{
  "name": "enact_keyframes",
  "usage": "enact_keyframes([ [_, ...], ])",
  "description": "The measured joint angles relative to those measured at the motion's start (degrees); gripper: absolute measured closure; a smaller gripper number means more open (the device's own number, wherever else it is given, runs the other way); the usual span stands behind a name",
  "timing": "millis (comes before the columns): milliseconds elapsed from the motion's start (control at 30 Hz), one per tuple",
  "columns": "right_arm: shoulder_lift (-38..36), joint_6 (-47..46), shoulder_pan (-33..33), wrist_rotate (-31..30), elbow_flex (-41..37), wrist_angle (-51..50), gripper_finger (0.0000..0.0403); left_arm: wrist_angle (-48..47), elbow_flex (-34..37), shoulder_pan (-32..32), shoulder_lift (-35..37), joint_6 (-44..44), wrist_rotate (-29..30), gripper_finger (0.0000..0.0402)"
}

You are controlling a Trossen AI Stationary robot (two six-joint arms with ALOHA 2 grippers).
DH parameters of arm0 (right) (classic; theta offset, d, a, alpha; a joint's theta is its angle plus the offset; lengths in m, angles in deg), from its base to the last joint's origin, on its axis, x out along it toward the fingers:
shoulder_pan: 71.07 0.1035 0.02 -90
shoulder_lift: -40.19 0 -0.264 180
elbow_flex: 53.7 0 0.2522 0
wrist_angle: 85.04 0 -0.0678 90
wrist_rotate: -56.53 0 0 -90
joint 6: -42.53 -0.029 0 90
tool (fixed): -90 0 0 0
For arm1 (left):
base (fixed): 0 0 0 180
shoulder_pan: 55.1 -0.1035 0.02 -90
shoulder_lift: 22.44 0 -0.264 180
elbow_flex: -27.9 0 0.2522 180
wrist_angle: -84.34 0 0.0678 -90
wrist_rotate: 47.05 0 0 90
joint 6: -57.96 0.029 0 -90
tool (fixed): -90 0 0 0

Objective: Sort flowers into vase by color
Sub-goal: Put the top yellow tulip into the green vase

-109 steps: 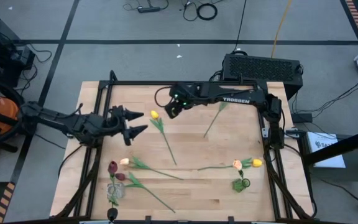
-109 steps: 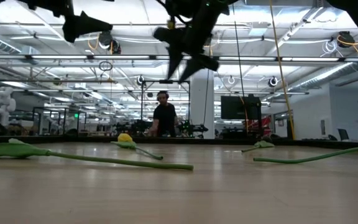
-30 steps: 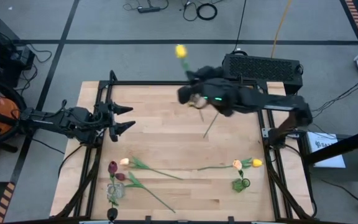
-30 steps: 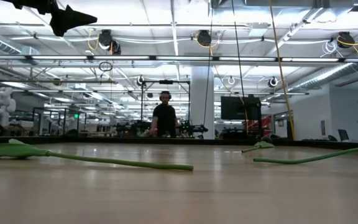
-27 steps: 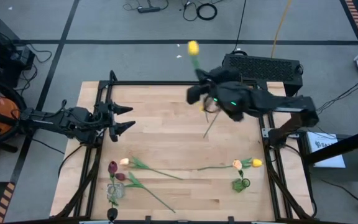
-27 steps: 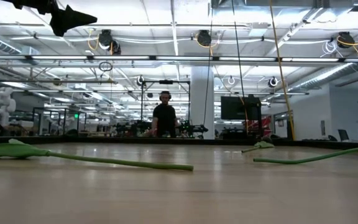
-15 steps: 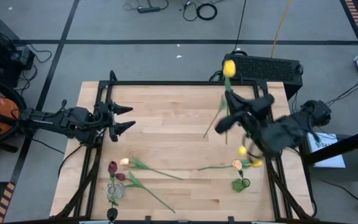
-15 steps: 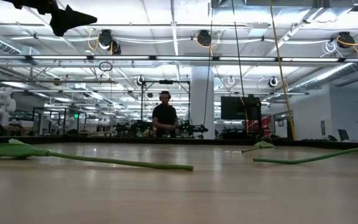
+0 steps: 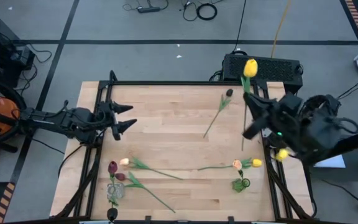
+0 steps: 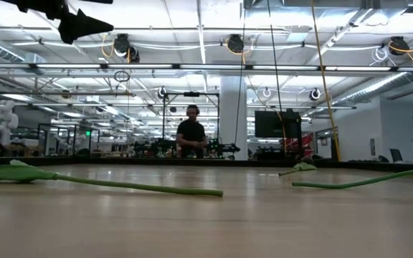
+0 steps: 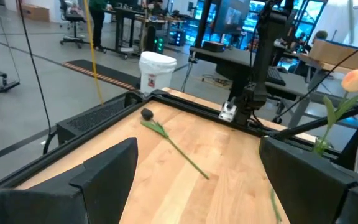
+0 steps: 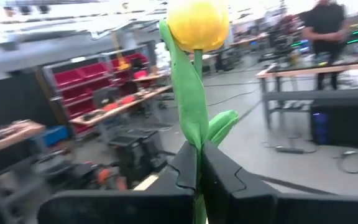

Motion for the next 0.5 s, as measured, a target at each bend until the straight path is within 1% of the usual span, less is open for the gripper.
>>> enact_keyframes([
  [167, -0.76, -0.12, 7.2, -0.02, 0.0, -0.03, 0.0402, -1.77, -0.02, 0.01, -0.65, -0.03, 0.0, 0.0061],
  [333, 1.7, -0.85, 11.91, 0.01, 0.02, -1.96, 0.0402, -1.73, -0.02, 0.0, -0.96, -0.18, 0.71, 0.0061],
  [400, 3.49, -3.72, 12.83, 0.07, 0.02, -4.62, 0.0402, -1.71, -0.02, -0.01, -0.94, -0.18, 0.96, 0.0061],
  [500, 6.54, -10.42, 13.48, 0.14, 0.02, -9.3, 0.0402, -1.71, -0.02, 0.01, -0.96, -0.2, 1.56, 0.0061],
])
